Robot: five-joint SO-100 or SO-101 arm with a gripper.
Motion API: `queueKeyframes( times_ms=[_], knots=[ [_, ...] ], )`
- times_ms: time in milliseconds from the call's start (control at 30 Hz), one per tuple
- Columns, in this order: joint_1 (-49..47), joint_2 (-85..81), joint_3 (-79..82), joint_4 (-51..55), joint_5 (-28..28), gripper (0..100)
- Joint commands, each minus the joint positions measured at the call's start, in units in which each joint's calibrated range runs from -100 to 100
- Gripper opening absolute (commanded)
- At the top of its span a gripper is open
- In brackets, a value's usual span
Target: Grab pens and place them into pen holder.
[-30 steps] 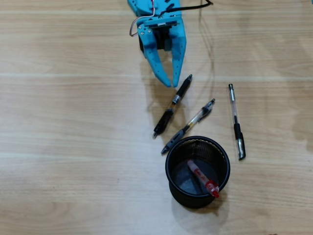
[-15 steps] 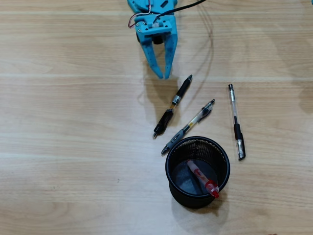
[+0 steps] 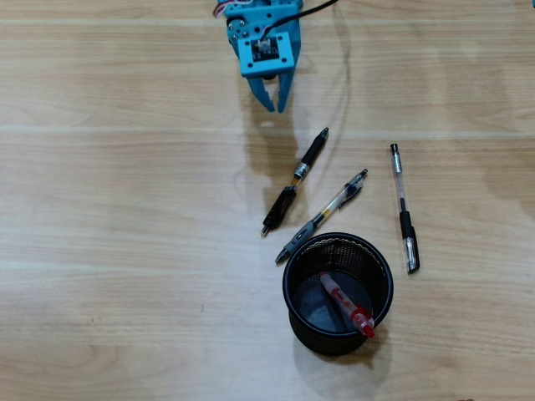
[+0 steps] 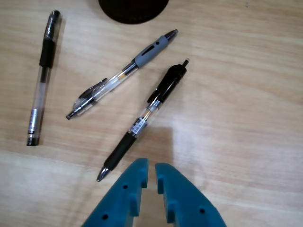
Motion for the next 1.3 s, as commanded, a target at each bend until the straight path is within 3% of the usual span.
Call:
queueKeyframes(
  times_ms=[0, 667, 1267],
  knots=[
    [0.2, 2.0, -8.5, 4.5, -2.8, 2],
    [-8.7, 38.2, -32.0, 4.9, -10.1, 2],
    [-4.6, 48.5, -35.9, 4.9, -10.0, 5]
  ],
)
